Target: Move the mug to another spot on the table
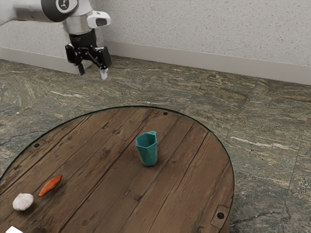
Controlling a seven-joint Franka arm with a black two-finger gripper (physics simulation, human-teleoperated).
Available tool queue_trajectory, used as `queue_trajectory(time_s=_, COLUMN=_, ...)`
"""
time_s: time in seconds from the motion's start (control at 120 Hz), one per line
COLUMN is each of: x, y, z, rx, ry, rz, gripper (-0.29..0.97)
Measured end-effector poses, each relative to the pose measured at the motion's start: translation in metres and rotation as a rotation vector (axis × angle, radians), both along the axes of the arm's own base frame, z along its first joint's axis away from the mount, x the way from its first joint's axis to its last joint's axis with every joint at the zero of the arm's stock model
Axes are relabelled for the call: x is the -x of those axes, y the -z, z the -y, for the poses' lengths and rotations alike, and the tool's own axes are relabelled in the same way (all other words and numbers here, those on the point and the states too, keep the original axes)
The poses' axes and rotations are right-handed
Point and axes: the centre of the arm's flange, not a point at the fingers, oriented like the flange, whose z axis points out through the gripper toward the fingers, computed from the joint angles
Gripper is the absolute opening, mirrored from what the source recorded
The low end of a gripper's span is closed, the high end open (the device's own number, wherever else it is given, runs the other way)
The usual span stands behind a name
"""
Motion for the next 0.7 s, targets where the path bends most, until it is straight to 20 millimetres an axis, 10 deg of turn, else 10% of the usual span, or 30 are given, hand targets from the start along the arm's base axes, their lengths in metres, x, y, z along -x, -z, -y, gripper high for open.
queue_trajectory(time_s=0.175, x=-0.012, y=0.006, z=-0.011, rx=0.017, ry=-0.037, rz=0.008, gripper=0.67)
queue_trajectory(time_s=0.4, x=-0.072, y=0.132, z=0.017, rx=0.034, ry=-0.034, rz=-0.098, gripper=0.66)
queue_trajectory(time_s=0.7, x=-0.117, y=0.224, z=0.068, rx=0.055, ry=-0.019, rz=-0.094, gripper=0.66)
